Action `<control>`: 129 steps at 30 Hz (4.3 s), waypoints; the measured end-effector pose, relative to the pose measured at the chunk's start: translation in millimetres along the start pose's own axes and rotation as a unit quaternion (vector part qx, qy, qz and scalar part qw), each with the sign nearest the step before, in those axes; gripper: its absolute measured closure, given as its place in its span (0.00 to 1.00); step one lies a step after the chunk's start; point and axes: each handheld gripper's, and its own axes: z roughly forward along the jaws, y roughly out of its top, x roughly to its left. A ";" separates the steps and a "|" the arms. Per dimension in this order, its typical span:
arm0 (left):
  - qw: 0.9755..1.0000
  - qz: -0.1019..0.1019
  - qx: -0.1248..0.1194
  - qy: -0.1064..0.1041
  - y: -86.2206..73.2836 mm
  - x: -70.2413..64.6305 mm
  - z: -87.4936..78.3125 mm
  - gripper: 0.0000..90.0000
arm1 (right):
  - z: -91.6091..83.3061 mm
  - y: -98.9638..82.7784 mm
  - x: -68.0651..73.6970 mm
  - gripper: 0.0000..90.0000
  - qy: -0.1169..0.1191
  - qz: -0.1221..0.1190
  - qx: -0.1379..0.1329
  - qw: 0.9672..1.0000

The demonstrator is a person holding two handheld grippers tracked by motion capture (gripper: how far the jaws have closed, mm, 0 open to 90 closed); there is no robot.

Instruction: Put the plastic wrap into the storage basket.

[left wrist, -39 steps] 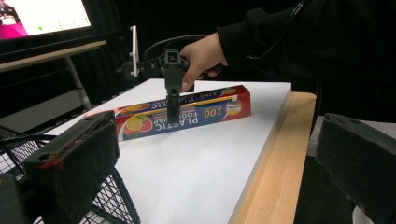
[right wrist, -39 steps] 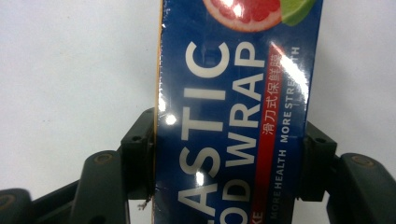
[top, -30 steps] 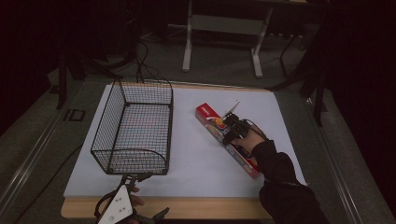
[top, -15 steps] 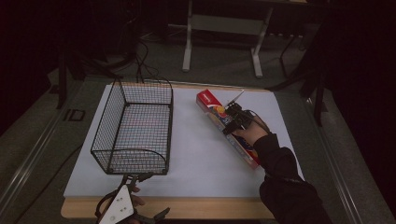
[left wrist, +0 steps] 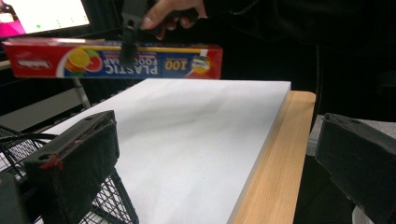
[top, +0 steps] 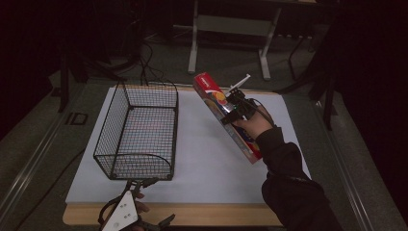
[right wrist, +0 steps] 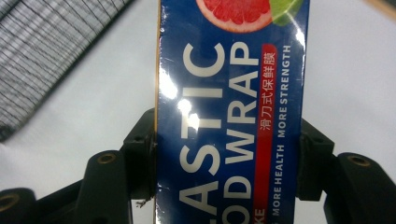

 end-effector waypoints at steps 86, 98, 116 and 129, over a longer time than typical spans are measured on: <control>1.000 0.009 -0.007 -0.016 0.1 -1.7 -3.5 0.00 | 80.1 109.1 197.6 0.44 0.105 0.054 -0.238 0.964; 1.000 0.012 -0.006 -0.016 0.3 -2.4 -3.7 0.00 | 91.8 109.8 202.1 0.43 0.084 0.056 -0.192 0.976; 1.000 0.014 -0.002 -0.017 0.1 -3.1 -2.4 0.00 | 110.3 99.2 200.0 0.43 0.091 0.037 -0.126 0.987; 1.000 0.013 -0.001 -0.018 -0.2 -2.9 -1.4 0.00 | 112.5 97.0 197.8 0.38 0.090 0.024 -0.126 0.988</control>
